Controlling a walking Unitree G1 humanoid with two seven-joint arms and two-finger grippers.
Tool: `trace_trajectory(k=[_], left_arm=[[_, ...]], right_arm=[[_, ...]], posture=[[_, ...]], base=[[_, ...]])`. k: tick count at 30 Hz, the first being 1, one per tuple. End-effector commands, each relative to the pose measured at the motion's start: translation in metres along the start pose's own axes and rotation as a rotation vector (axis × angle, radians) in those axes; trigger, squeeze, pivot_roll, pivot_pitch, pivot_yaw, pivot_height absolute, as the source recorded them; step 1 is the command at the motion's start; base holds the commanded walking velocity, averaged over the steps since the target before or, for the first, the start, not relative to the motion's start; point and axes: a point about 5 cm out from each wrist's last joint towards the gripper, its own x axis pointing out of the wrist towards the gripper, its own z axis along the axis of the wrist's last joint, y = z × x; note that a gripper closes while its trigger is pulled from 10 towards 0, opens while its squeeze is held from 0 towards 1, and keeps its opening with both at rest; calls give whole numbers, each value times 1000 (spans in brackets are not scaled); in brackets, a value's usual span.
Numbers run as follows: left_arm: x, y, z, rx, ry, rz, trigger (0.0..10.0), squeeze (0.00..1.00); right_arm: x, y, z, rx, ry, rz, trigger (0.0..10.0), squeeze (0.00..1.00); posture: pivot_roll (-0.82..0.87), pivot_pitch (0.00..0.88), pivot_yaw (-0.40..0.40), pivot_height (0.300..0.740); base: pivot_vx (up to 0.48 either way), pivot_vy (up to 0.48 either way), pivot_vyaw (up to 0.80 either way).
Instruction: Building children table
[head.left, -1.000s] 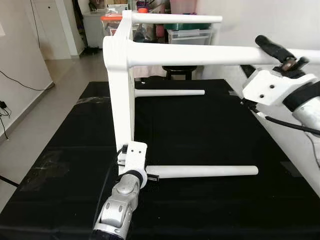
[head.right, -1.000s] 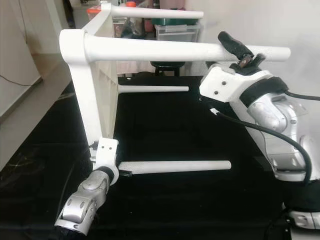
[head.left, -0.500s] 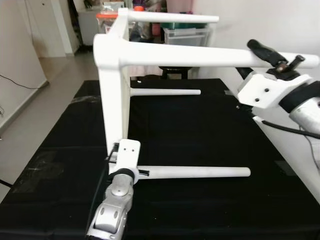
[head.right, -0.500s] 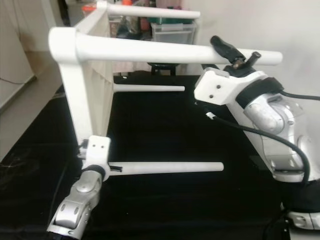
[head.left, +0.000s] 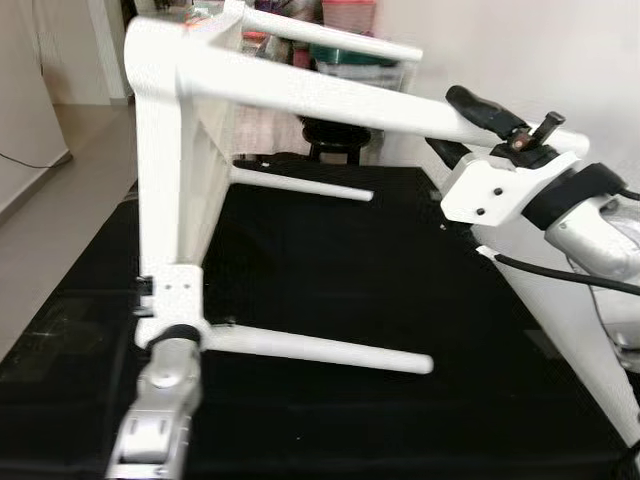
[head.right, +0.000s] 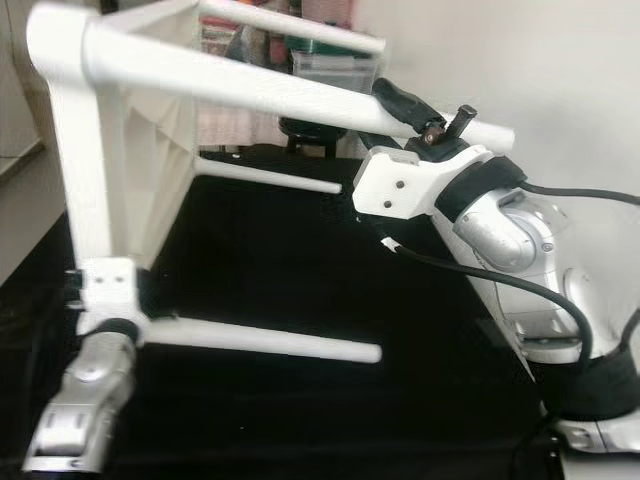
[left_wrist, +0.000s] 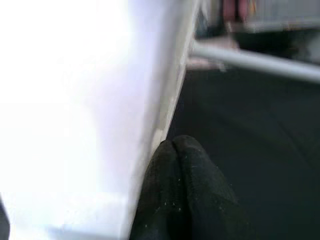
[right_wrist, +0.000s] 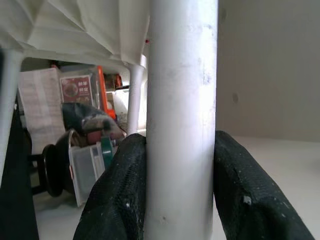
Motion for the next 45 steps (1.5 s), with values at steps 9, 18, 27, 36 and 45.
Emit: trace_trajectory(k=[9,18,27,36,45], left_arm=[[45,203,133,179,-296,528,10000,0],[81,145,194,80,-400,205,10000,0],[58,-17,128,-92,-253,-610,10000,0],[24,-54,83,-203,-120,-706,10000,0],[-11,-43,58,-261,-95,-656,10000,1000]], right_arm=[[-78,62,-103,408,774,96,0,0],[-93,152,-78,829,879,213,0,0],[-77,210,-62,1006,909,211,0,0],[-70,210,-57,1022,910,207,10000,0],[-80,188,-46,1089,732,81,10000,1000]], posture=[[-69,1,-49,740],[-23,5,-34,740],[-13,3,-14,740],[-7,5,-10,740],[-23,1,-10,740]], base=[[0,0,0],[0,0,0],[0,0,0],[0,0,0],[0,0,0]])
